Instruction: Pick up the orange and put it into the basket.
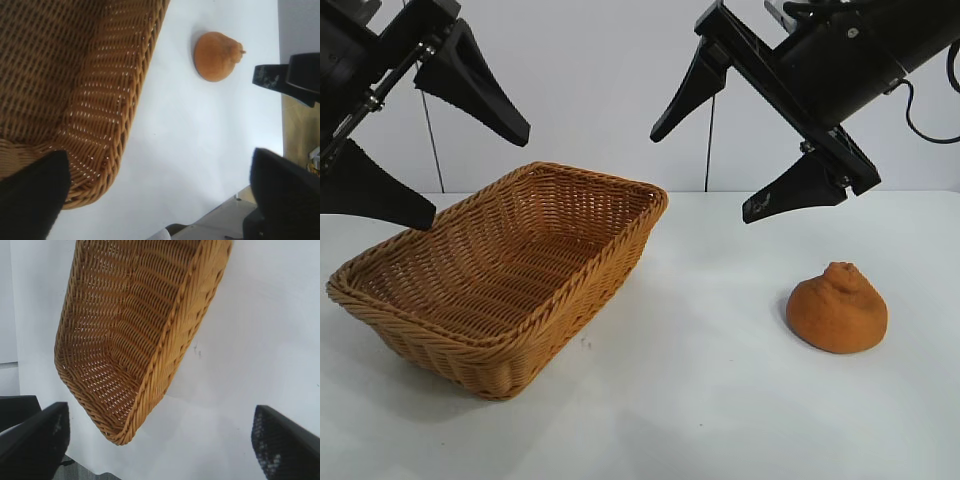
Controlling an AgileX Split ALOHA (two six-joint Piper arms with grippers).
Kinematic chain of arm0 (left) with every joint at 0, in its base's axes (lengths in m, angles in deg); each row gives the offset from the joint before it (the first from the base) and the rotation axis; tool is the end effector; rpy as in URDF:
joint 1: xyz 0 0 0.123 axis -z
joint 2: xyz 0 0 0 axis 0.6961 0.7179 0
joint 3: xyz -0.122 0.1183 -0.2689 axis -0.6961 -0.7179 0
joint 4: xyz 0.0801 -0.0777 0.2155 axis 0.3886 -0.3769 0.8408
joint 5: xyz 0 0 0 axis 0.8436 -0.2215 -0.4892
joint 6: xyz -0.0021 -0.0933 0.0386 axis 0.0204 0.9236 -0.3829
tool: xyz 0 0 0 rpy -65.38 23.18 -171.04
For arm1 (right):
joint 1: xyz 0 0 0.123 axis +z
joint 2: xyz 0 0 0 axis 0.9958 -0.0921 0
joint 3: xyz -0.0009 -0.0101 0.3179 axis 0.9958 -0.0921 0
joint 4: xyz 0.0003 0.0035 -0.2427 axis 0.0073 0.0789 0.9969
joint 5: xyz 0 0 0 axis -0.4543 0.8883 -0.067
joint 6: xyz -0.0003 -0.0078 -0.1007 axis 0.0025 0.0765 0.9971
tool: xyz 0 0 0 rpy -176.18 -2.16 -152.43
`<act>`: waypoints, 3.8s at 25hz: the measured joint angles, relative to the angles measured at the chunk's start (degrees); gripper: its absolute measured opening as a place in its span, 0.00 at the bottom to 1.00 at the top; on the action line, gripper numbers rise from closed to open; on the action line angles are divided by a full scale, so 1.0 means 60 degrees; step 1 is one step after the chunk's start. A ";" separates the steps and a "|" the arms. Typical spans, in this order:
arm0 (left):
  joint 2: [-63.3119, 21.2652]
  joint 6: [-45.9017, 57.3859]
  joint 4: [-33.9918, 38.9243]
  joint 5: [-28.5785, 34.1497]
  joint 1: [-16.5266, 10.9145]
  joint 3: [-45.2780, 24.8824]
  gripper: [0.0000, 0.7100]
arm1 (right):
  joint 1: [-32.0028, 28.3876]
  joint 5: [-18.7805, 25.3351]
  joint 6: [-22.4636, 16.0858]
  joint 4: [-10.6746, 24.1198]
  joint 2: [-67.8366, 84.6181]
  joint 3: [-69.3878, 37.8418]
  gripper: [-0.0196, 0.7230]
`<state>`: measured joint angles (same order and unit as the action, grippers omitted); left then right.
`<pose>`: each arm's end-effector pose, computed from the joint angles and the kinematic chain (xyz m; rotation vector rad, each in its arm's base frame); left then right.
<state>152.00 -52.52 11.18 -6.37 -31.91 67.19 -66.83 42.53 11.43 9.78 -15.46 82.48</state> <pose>0.2779 -0.1159 0.2781 -0.0642 2.6026 -0.9745 0.3129 0.1539 0.2656 0.0211 2.6897 0.9493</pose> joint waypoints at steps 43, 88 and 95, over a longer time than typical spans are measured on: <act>0.0000 0.0849 0.0033 0.0390 0.0000 0.0000 0.98 | 0.0000 0.0000 0.0000 0.0000 0.0000 0.0000 0.94; -0.1954 0.9799 0.3696 -0.1893 0.1185 -0.2577 0.98 | 0.0000 0.0064 -0.0008 -0.0003 0.0000 0.0000 0.94; -0.0682 1.1169 0.4936 -0.1833 0.1259 -0.1989 0.98 | 0.0000 0.0094 -0.0026 -0.0003 -0.0007 0.0000 0.94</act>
<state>147.91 14.49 40.80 -17.37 -24.36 55.25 -66.83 43.09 11.28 9.76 -15.50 82.48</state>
